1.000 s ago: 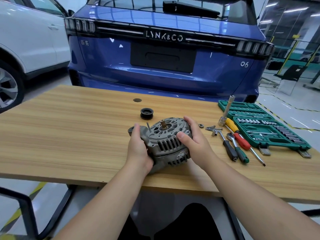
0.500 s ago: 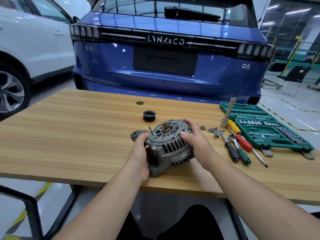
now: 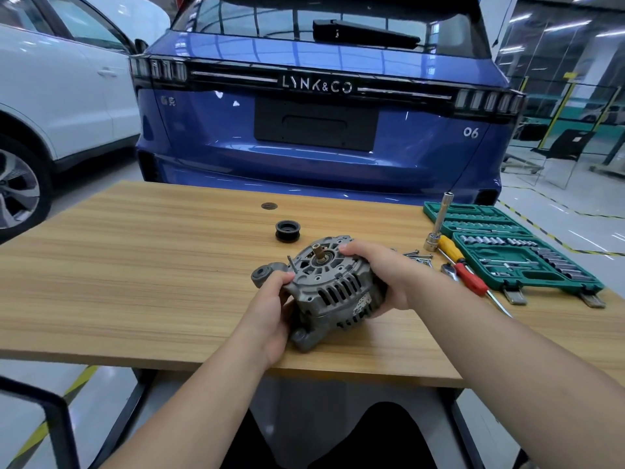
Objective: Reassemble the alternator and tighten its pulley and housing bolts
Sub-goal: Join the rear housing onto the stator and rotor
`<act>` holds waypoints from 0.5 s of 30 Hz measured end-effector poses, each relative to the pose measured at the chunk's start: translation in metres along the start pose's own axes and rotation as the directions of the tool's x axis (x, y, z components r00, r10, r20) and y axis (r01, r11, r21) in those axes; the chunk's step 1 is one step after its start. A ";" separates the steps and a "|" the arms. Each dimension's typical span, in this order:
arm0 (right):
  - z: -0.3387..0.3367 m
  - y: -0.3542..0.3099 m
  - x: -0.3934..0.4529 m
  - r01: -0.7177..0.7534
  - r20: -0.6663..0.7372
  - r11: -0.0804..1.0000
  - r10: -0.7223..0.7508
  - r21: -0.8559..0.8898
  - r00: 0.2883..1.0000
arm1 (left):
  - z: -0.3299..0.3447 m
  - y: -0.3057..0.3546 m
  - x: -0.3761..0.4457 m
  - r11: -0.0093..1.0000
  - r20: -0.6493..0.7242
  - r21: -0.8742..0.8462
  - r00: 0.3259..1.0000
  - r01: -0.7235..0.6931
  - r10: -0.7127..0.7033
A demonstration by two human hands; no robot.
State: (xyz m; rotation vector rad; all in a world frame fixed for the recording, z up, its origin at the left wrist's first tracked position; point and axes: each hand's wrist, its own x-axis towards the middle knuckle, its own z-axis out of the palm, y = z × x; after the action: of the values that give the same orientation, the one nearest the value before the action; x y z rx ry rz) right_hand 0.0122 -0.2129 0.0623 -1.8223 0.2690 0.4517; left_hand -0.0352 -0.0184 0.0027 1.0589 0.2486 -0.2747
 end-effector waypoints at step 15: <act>0.000 0.074 0.004 0.375 -0.165 0.776 -0.340 0.508 0.926 | -0.004 0.017 0.013 0.937 0.259 0.312 0.963 -0.159 0.077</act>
State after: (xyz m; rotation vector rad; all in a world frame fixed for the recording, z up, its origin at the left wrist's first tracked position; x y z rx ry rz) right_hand -0.0144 -0.2343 -0.0037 -1.2927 0.0697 0.0317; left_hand -0.0171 -0.0084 0.0105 1.3547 -0.0883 -0.3412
